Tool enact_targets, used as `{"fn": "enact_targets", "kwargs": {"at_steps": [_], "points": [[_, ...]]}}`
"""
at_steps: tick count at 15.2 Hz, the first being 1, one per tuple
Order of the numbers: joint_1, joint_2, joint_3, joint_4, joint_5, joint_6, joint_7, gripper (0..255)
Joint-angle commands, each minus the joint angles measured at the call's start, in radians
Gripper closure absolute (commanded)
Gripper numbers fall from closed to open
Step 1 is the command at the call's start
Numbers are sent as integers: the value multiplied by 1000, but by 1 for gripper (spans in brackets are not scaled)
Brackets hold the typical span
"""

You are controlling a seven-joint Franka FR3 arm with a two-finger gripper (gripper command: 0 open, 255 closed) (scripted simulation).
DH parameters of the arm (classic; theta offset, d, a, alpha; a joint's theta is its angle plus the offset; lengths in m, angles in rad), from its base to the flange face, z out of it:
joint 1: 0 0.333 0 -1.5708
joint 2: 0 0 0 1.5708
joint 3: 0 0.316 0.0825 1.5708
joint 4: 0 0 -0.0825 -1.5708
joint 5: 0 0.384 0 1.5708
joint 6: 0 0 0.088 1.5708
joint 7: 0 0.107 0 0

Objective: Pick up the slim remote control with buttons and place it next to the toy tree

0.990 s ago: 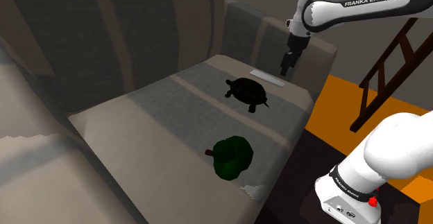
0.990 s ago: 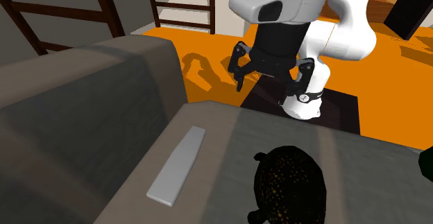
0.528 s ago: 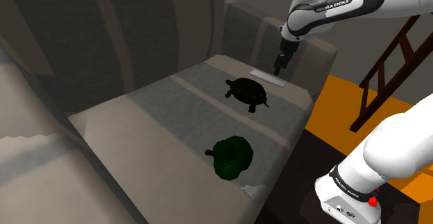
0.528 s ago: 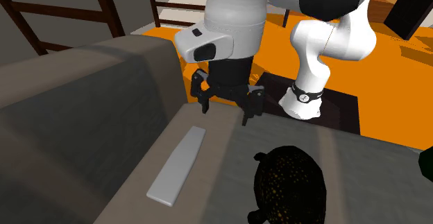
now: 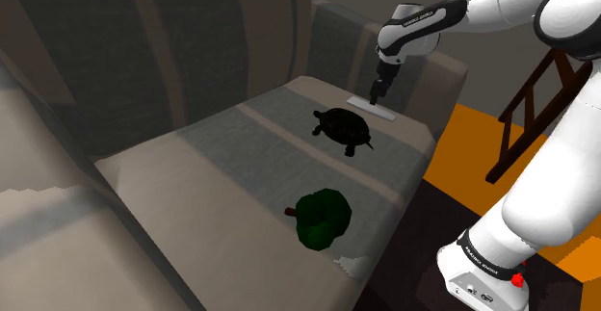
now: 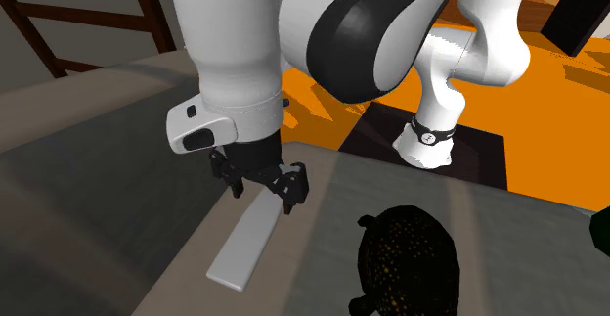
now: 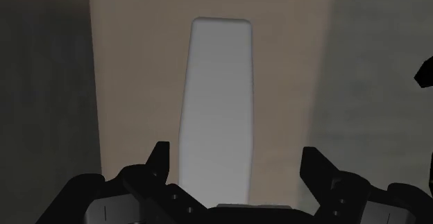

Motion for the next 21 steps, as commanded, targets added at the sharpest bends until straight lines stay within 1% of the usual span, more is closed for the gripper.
{"fn": "enact_targets", "kwargs": {"at_steps": [1, 9, 16, 17, 21], "points": [[-14, 62, 0, 50, 32, 4, -36, 0], [-20, 116, 8, 12, 55, 93, -51, 0], [-20, 116, 8, 13, 55, 93, -51, 0], [-20, 116, 8, 13, 55, 93, -51, 255], [-20, 116, 8, 13, 55, 92, -51, 255]]}}
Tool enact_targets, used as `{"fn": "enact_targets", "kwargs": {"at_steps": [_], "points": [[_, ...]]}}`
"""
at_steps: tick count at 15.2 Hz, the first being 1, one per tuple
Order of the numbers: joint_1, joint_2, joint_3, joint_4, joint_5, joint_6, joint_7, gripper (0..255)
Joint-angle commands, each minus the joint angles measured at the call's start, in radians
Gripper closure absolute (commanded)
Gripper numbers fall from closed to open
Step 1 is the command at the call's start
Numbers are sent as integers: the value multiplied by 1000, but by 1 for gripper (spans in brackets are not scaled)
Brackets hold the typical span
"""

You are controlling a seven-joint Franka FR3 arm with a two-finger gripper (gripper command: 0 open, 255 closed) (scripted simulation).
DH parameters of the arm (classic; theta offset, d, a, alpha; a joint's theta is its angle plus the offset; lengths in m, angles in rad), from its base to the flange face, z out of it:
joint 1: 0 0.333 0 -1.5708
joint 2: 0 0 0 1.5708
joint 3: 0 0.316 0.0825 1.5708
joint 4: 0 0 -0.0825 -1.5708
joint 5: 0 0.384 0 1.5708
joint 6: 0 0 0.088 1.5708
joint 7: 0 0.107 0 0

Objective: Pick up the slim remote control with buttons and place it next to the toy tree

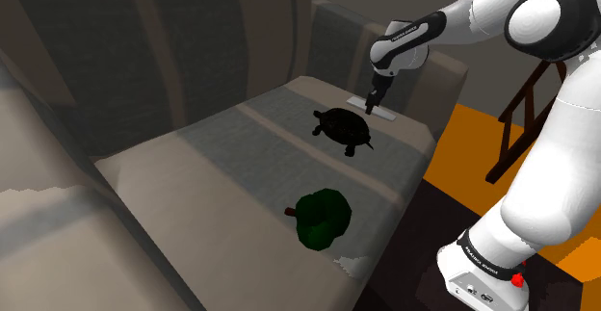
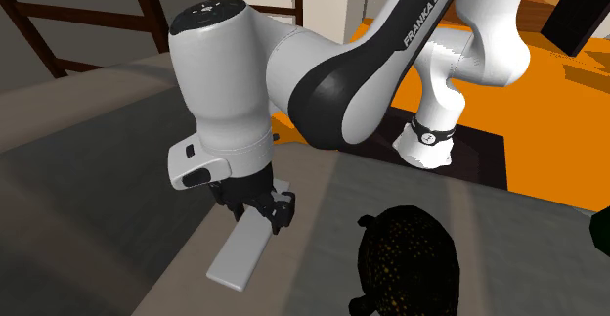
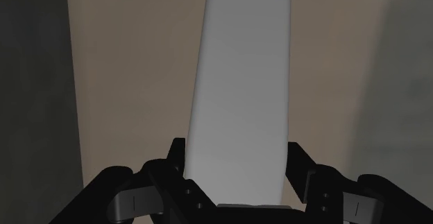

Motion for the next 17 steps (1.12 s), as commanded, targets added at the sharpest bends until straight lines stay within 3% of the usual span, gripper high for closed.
{"fn": "enact_targets", "kwargs": {"at_steps": [1, 5, 17], "points": [[0, 0, 0, 0, 0, 0, 0, 255], [0, 0, 0, 0, 0, 0, 0, 255], [8, -81, -9, 65, -34, -142, 24, 255]]}}
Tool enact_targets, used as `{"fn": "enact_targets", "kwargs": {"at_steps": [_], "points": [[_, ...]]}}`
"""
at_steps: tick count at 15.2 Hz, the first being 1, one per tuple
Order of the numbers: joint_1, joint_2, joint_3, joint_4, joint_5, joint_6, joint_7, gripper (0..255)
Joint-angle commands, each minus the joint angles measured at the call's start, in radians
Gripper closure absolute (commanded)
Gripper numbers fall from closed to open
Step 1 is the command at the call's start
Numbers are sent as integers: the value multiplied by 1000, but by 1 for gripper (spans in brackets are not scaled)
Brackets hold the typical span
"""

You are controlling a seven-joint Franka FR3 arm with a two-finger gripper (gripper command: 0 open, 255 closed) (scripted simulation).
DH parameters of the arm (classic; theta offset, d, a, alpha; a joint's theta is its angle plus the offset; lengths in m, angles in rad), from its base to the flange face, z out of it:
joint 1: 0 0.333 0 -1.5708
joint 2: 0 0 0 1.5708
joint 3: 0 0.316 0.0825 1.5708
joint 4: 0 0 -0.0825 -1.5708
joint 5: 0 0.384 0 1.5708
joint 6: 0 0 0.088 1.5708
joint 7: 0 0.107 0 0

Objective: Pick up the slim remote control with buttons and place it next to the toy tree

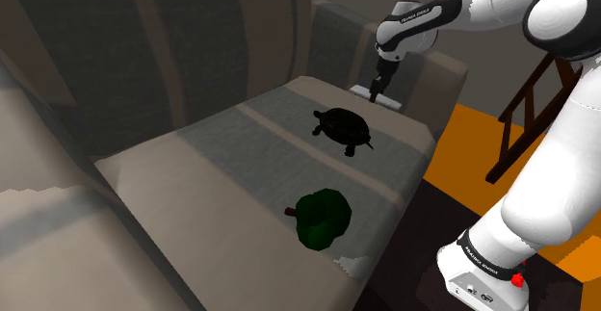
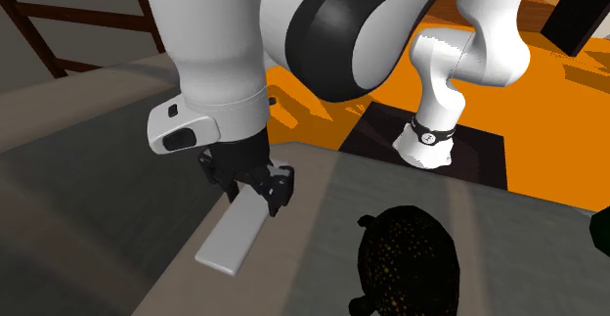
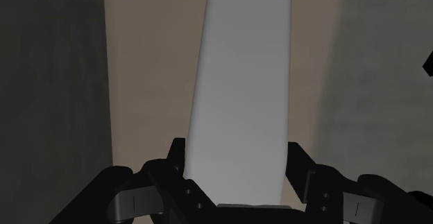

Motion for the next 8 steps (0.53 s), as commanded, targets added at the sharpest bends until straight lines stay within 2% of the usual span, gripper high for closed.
{"fn": "enact_targets", "kwargs": {"at_steps": [1, 8], "points": [[1, -12, -1, 15, -5, -26, 4, 255], [3, -45, -3, 70, -18, -113, 13, 255]]}}
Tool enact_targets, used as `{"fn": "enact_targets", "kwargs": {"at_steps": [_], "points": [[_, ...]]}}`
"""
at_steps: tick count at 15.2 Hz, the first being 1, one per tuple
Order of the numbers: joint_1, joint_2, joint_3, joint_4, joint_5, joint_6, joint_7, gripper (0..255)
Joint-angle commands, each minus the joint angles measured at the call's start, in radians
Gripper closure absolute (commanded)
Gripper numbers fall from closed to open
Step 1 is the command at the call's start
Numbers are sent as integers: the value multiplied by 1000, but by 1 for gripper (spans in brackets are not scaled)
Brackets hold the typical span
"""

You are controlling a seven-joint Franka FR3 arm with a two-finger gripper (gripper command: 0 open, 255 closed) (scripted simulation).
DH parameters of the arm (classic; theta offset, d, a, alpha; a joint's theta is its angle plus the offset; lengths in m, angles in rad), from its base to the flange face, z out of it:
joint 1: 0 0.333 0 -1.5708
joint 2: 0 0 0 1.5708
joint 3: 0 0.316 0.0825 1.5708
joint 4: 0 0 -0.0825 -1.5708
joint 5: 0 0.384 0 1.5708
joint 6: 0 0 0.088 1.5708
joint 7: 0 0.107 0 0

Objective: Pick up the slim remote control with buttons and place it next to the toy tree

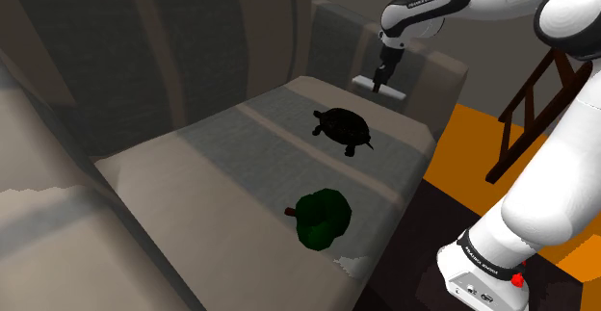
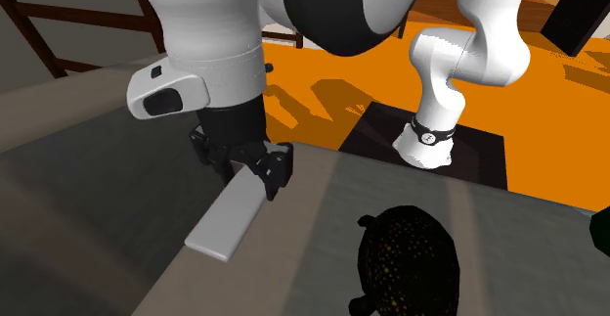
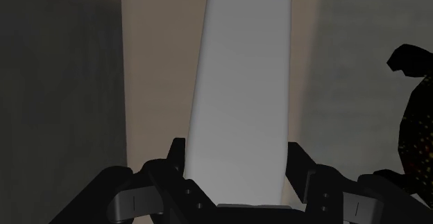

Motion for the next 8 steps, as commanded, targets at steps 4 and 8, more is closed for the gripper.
{"fn": "enact_targets", "kwargs": {"at_steps": [4, 8], "points": [[1, -18, -1, 47, -7, -64, 6, 255], [2, -30, -2, 87, -12, -115, 9, 255]]}}
